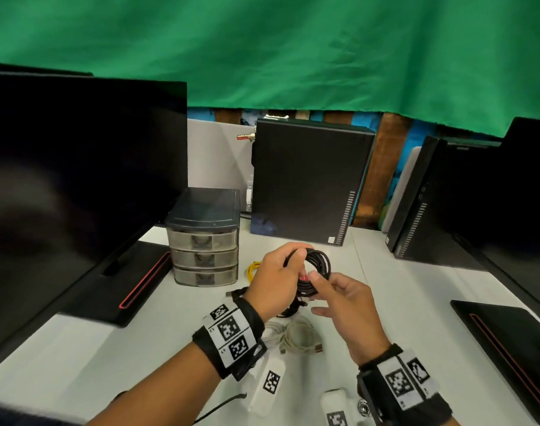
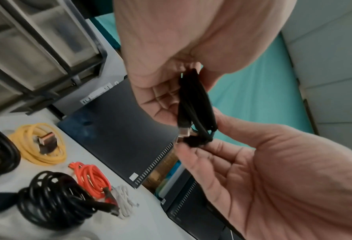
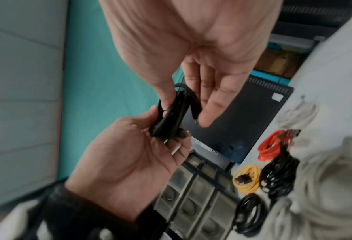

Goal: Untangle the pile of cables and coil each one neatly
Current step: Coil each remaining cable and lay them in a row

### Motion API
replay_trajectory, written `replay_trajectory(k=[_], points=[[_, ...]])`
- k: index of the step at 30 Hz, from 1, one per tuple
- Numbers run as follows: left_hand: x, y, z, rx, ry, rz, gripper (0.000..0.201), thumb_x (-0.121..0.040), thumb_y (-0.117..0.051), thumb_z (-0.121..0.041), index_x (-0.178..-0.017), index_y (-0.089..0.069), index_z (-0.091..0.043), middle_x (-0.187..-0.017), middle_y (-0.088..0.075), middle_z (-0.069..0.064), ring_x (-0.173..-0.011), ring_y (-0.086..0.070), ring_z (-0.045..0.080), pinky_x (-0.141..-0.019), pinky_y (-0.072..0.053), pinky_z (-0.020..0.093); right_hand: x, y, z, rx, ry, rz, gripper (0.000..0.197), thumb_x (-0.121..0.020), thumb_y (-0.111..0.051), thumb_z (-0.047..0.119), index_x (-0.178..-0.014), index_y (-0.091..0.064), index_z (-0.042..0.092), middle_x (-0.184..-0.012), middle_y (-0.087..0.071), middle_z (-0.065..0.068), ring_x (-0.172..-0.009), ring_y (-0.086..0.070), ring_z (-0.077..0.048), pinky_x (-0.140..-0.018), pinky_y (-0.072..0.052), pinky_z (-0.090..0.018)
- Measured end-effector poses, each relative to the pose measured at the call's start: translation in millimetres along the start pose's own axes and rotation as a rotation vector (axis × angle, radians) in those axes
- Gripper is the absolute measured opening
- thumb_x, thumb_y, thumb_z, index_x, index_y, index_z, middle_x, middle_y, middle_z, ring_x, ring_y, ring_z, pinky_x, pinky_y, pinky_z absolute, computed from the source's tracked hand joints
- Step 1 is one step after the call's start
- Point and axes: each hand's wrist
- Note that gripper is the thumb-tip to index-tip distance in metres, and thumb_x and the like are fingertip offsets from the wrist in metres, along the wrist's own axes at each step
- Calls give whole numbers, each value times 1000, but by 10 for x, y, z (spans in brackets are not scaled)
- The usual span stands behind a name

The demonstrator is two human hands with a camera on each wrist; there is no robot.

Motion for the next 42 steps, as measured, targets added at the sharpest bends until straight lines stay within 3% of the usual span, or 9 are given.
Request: replay_trajectory(k=[5, 8, 13, 18, 22, 31, 37, 40, 42], points=[[0, 135, 13, 1, 50, -36, 24, -102, -51, -40, -113, -70, -32, -90, -70, -10, -85, -66, 8, -80, -53, 26, -42, -35, -18, -149, -73, -46, 19, -94, -68, 21, -88, -74, 4, -92, -77, -16, -82, -69, -22, -67, -54, -29], [-66, 396, 56, 42, 115, -348, 13, -102, -52, -32, -103, -65, -33, -88, -67, 0, -78, -63, 17, -69, -51, 33, -98, 32, -57, -182, -118, -89, 19, -93, -68, 18, -85, -72, 1, -93, -76, -21, -86, -70, -29, -72, -54, -33], [-174, 883, 205, -59, 256, -736, 12, -93, -61, -25, -104, -57, -30, -89, -68, 3, -85, -67, 27, -85, -57, 50, -121, 162, -121, -186, -177, -84, 22, -93, -68, 17, -98, -73, -4, -95, -76, -19, -88, -72, -30, -74, -55, -33], [-137, 931, 388, 151, 492, -803, 30, -76, -66, -33, -102, -54, -23, -105, -68, 15, -89, -68, 34, -83, -59, 46, -15, 105, -204, -193, -197, -51, 24, -94, -68, 18, -99, -73, -4, -94, -77, -17, -80, -70, -24, -70, -54, -31], [-154, 899, 333, 431, 603, -728, 4, -91, -66, -19, -91, -62, -17, -80, -64, 5, -57, -51, 16, -52, -46, 28, 127, 54, -277, -196, -211, -40, 23, -94, -68, 18, -96, -73, -5, -94, -76, -18, -75, -69, -23, -68, -54, -29], [-159, 981, 222, 995, 587, -534, 20, -96, -62, -33, -109, -62, -18, -68, -48, -9, -47, -35, 5, -56, -32, 16, 215, 147, -213, -207, -208, -64, 24, -94, -68, 17, -97, -72, -6, -94, -77, -18, -79, -70, -26, -68, -55, -30], [-127, 1053, 208, 782, 689, -502, 11, -94, -61, -28, -99, -59, -18, -66, -53, -6, -47, -36, 7, -51, -34, 18, 226, 55, -192, -224, -222, -62, 23, -94, -68, 17, -97, -72, -5, -95, -76, -20, -79, -70, -25, -59, -54, -24], [-98, 1009, 215, 237, 634, -427, 40, -94, -58, -12, -131, -53, -26, -76, -64, 2, -43, -42, 8, -41, -40, 21, 242, 0, -219, -212, -212, -39, 24, -94, -67, 17, -98, -71, -7, -93, -77, -18, -79, -71, -25, -60, -54, -24], [-78, 1037, 297, -167, 552, -347, 64, -91, -61, -11, -149, -40, -27, -102, -71, 10, -64, -64, 19, -68, -60, 36, 229, -24, -235, -195, -205, -28, 27, -94, -68, 17, -99, -70, -9, -93, -76, -18, -81, -72, -28, -62, -54, -26]])
Point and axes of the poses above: each hand's wrist, its own x-axis away from the middle knuckle, its own y-axis out of the back of the hand, z = x × y
